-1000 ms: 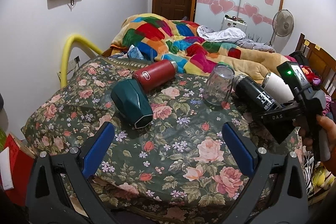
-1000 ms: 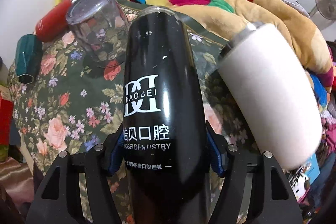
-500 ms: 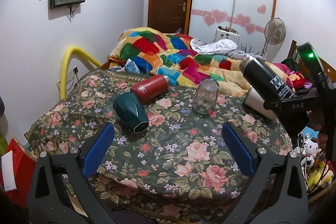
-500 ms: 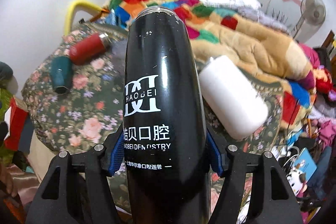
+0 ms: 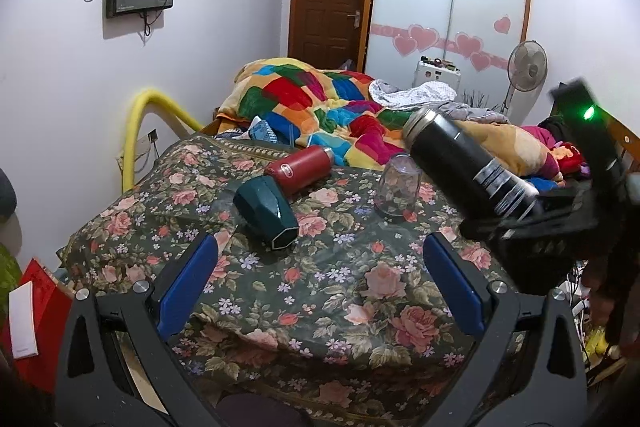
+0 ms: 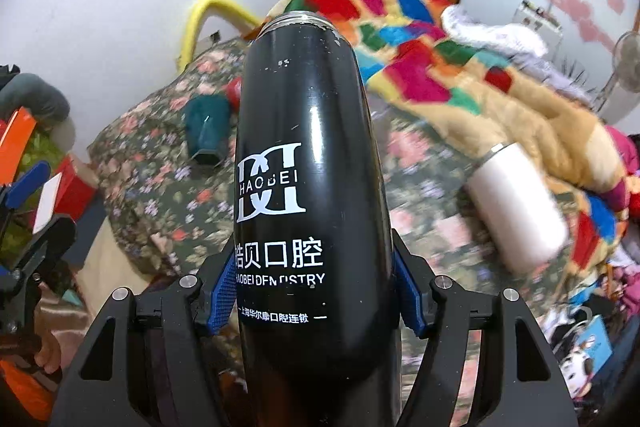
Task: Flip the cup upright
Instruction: 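Lift the black bottle with the right tool toward the left tool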
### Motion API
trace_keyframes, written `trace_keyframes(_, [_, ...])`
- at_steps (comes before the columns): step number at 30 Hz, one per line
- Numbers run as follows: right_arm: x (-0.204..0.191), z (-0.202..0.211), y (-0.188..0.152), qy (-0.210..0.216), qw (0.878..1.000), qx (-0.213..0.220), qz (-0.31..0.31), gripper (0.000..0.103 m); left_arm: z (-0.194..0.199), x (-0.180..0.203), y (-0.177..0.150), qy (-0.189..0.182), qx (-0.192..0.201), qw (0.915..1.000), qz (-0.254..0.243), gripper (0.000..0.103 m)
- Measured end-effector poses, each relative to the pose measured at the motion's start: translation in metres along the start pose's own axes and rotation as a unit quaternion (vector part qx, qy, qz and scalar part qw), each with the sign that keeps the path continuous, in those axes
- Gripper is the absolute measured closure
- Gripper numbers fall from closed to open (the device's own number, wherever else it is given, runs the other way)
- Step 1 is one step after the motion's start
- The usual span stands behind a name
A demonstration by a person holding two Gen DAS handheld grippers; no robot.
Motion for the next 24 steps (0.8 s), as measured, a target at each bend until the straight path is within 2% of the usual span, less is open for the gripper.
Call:
trace_keyframes(5, [-0.014, -0.056, -0.006, 0.019, 0.999, -0.045, -0.006, 0.04, -0.01, -0.004, -0.003, 0.002, -0.015, 0.9999, 0.003, 0.0])
trace_keyframes(10, [-0.02, -0.098, -0.014, 0.015, 0.996, -0.085, -0.007, 0.04, -0.019, -0.006, -0.005, 0.005, -0.027, 0.9996, 0.003, 0.0])
trace_keyframes(24, [-0.026, -0.122, -0.007, -0.015, 0.995, -0.096, 0.016, 0.04, -0.058, -0.01, -0.015, 0.005, -0.074, 0.9972, 0.007, 0.0])
Point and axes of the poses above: each gripper's, at about its wrist camera, not at the fingertips, and z roughly against the way its jaws point, x to its right, y to its top, the point moved 4 cm from there along -z, roughly the way its jaws point, and after that the axes turned 13 degrees about -x, right-handed, at the moved point
